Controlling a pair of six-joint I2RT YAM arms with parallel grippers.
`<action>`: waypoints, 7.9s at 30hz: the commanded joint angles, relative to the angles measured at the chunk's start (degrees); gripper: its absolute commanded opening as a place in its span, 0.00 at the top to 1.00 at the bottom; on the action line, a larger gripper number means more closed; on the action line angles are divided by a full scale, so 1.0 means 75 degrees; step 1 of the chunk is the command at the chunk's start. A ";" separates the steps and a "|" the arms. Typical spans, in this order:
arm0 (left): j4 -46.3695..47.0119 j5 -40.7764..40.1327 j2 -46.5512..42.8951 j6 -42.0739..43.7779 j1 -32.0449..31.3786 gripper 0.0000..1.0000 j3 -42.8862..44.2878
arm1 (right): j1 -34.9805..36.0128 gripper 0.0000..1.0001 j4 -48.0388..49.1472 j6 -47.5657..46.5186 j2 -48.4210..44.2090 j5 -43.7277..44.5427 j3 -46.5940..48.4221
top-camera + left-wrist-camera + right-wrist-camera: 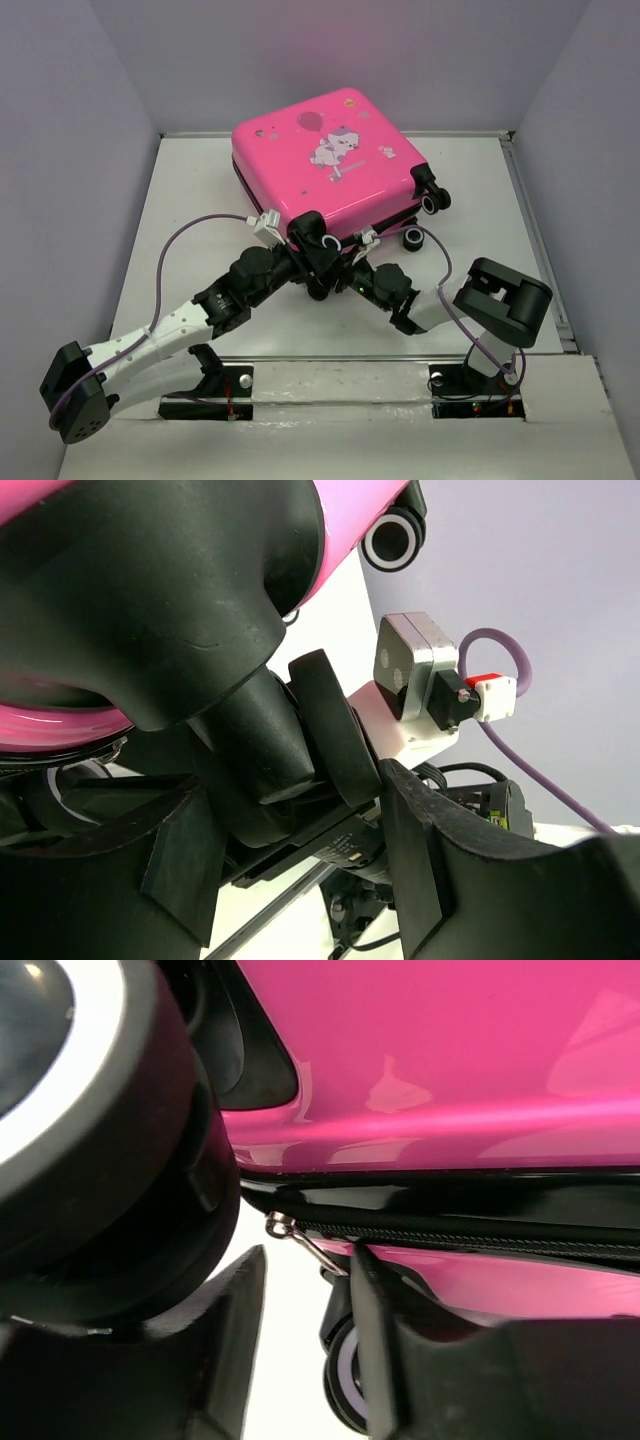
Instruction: Pack the luggage
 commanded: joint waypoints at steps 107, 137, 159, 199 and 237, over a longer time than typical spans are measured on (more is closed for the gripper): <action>-0.1723 -0.4233 -0.2467 0.1118 -0.0597 0.45 -0.1541 | 0.1286 0.93 -1.3539 -0.2706 0.1306 0.3963 1.0036; 0.4467 -0.2524 0.1613 0.3897 0.0727 0.59 -0.1213 | 0.1286 0.93 -1.2708 -0.2250 0.0227 0.0845 0.9415; 0.5170 -0.2216 0.2188 0.4097 0.0739 0.81 -0.1530 | 0.1286 0.93 -1.2333 -0.2285 0.0063 0.0799 0.9099; 0.0893 -0.2371 -0.0516 0.2351 0.3270 0.94 -0.1096 | 0.1169 0.93 -1.1572 -0.1875 -0.2879 0.1244 0.4634; -0.2680 0.0478 -0.3719 0.3745 0.3247 0.01 0.1997 | 0.2528 0.00 -1.1348 -0.2085 -0.8165 0.4758 0.3626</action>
